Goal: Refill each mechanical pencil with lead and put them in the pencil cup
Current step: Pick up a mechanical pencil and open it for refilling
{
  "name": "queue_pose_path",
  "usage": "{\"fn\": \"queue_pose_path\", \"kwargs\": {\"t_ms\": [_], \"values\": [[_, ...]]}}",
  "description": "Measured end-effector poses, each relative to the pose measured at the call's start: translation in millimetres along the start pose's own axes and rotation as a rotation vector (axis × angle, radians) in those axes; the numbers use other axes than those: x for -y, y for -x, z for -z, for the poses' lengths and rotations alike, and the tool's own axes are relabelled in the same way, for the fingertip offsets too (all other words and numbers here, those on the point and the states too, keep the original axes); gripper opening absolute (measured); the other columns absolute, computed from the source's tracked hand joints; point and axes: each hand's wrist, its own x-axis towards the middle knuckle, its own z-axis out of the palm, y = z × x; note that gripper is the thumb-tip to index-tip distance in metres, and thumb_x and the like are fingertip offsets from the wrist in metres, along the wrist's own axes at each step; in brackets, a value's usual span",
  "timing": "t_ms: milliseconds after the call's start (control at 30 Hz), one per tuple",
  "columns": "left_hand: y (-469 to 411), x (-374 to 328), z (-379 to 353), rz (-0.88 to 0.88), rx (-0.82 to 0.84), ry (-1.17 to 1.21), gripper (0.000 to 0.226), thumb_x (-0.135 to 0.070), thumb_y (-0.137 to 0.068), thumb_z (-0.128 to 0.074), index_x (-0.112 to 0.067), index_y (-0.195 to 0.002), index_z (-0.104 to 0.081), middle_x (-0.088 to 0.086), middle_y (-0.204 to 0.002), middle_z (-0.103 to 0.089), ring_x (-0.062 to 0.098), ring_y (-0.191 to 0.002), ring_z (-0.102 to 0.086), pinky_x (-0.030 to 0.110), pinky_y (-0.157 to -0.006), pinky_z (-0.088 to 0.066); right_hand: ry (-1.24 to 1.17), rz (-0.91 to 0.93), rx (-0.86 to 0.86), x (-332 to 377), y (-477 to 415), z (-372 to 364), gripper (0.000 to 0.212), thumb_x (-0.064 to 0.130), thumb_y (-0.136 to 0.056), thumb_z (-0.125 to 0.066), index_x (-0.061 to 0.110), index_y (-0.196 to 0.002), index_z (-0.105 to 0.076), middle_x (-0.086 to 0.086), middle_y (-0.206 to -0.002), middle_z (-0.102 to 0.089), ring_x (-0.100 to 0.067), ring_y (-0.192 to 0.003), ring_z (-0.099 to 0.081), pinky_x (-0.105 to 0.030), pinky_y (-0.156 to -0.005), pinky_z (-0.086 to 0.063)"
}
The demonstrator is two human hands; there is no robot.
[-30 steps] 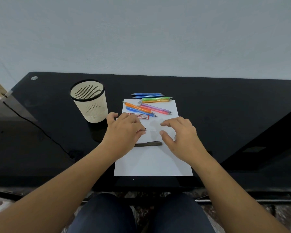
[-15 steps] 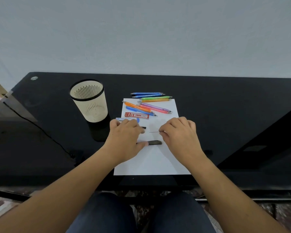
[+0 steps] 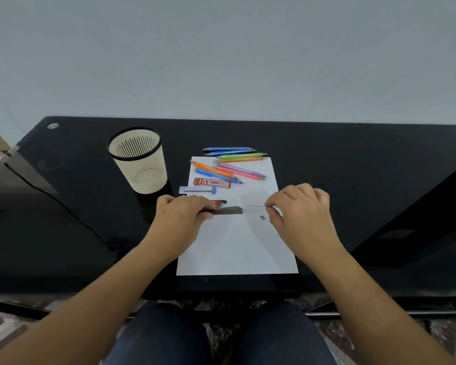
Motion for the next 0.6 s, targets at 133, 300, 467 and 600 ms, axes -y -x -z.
{"fn": "queue_pose_path", "kwargs": {"t_ms": [133, 300, 467, 600], "values": [[5.4, 6.8, 5.3, -0.019, -0.127, 0.06, 0.017, -0.026, -0.093, -0.061, -0.03, -0.109, -0.065, -0.013, -0.103, -0.069, 0.002, -0.084, -0.047, 0.031, -0.092, -0.026, -0.02, 0.038, -0.067, 7.4, -3.3, 15.9, 0.006, 0.019, -0.077, -0.076, 0.021, -0.079, -0.071, 0.003, -0.078, -0.067, -0.023, -0.08, -0.06, -0.041, -0.078, -0.043], [7.9, 7.8, 10.3, -0.015, -0.124, 0.041, 0.017, -0.027, -0.093, -0.06, -0.03, -0.109, -0.065, -0.014, -0.105, -0.069, 0.007, -0.092, -0.056, 0.031, -0.094, -0.023, -0.02, 0.091, -0.066, 19.1, -5.0, 24.5, 0.008, 0.022, -0.075, -0.077, 0.023, -0.08, -0.07, 0.003, -0.08, -0.068, -0.021, -0.081, -0.061, -0.043, -0.081, -0.044], [8.2, 7.7, 9.5, -0.001, -0.118, 0.034, 0.018, -0.028, -0.093, -0.06, -0.031, -0.11, -0.064, -0.013, -0.108, -0.069, 0.009, -0.098, -0.058, 0.032, -0.096, -0.022, -0.021, 0.107, -0.056, 23.2, -4.1, 25.7, 0.007, 0.023, -0.075, -0.077, 0.023, -0.079, -0.07, 0.003, -0.079, -0.068, -0.022, -0.08, -0.062, -0.044, -0.083, -0.044], [10.4, 9.8, 6.8, -0.018, -0.145, 0.047, 0.018, -0.027, -0.092, -0.063, -0.03, -0.109, -0.065, -0.013, -0.106, -0.069, 0.004, -0.088, -0.051, 0.032, -0.094, -0.022, -0.002, 0.109, -0.028, 24.8, -4.2, 24.7, 0.007, 0.024, -0.075, -0.077, 0.024, -0.078, -0.07, 0.003, -0.078, -0.068, -0.021, -0.08, -0.062, -0.046, -0.084, -0.044]]}}
